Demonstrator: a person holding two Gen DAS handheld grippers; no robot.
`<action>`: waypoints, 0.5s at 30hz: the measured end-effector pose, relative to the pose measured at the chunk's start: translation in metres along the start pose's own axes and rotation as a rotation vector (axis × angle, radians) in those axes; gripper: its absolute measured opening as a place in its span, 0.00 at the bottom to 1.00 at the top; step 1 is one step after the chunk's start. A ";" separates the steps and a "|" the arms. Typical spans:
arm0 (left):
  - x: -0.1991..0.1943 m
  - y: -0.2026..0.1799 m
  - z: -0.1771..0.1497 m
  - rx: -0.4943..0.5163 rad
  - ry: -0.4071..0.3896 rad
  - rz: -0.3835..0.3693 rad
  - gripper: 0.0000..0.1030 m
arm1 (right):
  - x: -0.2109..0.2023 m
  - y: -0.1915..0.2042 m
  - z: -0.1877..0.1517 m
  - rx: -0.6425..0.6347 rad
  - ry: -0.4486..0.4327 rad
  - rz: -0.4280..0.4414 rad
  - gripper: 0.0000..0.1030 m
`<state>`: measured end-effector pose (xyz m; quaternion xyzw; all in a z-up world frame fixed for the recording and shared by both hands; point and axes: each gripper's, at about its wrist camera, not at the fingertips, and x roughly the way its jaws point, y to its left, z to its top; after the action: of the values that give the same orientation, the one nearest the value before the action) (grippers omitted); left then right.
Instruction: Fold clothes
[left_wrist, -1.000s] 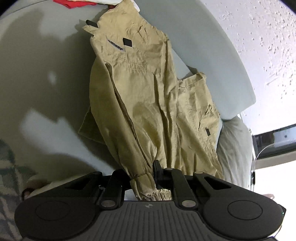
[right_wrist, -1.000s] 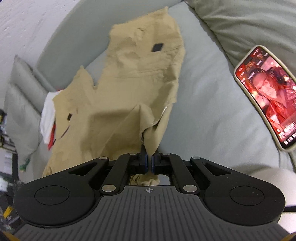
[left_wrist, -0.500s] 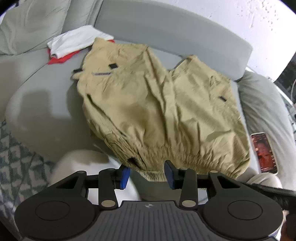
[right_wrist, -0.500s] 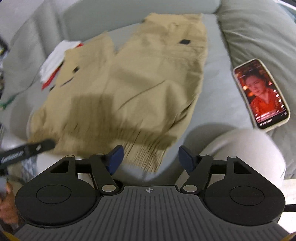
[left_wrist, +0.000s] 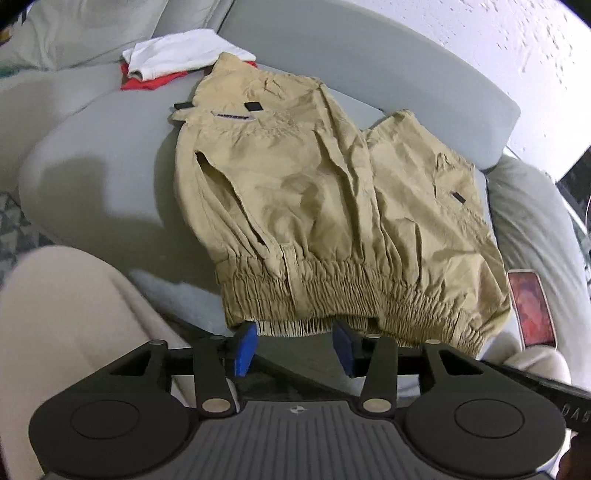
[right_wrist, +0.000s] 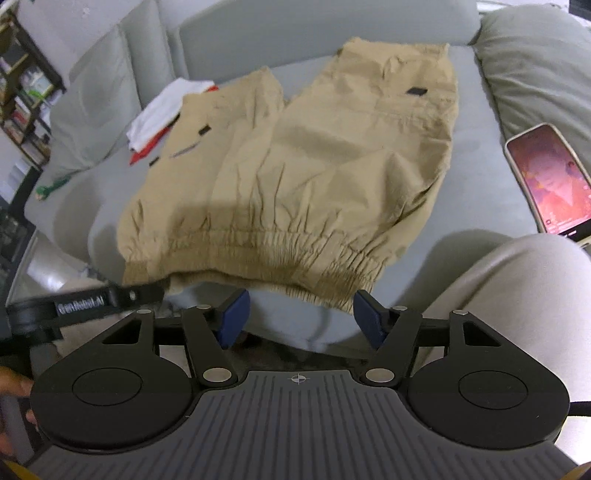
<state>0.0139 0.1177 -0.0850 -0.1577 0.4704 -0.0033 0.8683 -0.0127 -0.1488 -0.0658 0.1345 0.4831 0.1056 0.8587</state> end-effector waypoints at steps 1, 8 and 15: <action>0.002 0.003 0.001 -0.016 0.007 -0.008 0.44 | 0.002 -0.001 0.000 0.000 0.006 -0.003 0.66; 0.002 0.043 -0.009 -0.240 -0.050 -0.132 0.57 | -0.008 -0.028 -0.003 0.060 -0.101 -0.017 0.70; 0.018 0.067 -0.010 -0.369 -0.119 -0.154 0.59 | 0.015 -0.064 -0.004 0.197 -0.084 0.027 0.72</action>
<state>0.0064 0.1763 -0.1233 -0.3495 0.3973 0.0259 0.8482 -0.0052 -0.2039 -0.1005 0.2292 0.4529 0.0634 0.8593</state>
